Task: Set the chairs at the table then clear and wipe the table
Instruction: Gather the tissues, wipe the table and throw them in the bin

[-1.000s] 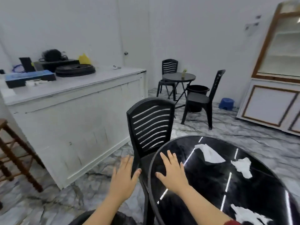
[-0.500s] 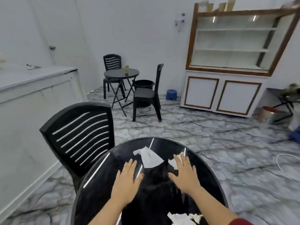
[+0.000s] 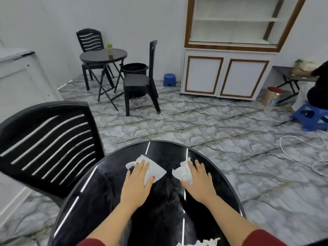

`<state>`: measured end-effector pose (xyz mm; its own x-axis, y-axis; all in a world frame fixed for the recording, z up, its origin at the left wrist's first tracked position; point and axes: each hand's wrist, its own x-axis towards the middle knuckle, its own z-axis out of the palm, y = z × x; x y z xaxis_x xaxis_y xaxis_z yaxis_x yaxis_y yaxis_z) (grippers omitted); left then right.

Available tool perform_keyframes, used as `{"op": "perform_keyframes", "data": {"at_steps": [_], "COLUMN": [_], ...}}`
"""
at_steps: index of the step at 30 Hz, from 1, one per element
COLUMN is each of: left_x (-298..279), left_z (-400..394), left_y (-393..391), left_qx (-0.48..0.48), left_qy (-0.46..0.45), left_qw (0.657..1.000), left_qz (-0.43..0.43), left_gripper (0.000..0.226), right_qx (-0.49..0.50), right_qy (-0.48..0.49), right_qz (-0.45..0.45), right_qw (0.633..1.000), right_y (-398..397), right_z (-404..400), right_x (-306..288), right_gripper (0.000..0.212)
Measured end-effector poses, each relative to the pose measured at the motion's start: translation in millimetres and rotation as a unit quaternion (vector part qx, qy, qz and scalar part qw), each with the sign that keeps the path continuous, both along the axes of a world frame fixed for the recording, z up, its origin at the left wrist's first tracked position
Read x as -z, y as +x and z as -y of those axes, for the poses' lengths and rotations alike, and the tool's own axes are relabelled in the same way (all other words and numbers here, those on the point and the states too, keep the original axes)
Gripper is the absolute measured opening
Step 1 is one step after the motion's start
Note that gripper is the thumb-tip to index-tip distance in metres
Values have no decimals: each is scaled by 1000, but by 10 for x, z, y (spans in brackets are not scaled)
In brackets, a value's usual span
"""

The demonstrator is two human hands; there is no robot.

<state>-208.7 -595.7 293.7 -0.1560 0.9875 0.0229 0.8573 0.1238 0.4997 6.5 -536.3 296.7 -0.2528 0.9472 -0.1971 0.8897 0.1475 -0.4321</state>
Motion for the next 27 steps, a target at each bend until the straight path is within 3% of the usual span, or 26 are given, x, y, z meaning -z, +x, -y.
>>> {"op": "perform_keyframes", "data": {"at_steps": [7, 13, 21, 27], "left_x": [195, 511, 741, 670], "left_z": [-454, -626, -624, -603], "left_y": [-223, -288, -240, -248], "left_qx": [27, 33, 21, 33], "left_qy": [4, -69, -40, -5], "left_qw": [1000, 992, 994, 999], "left_qz": [2, -102, -100, -22], "left_gripper": [78, 81, 68, 66], "right_qx": [3, -3, 16, 21], "right_qy": [-12, 0, 60, 45], "right_qz": [-6, -13, 21, -82], "right_qw": [1000, 1000, 998, 995], "right_y": [-174, -257, -283, -288], "right_z": [-287, -424, -391, -369], "right_x": [251, 502, 691, 615], "right_gripper": [76, 76, 57, 46]}}
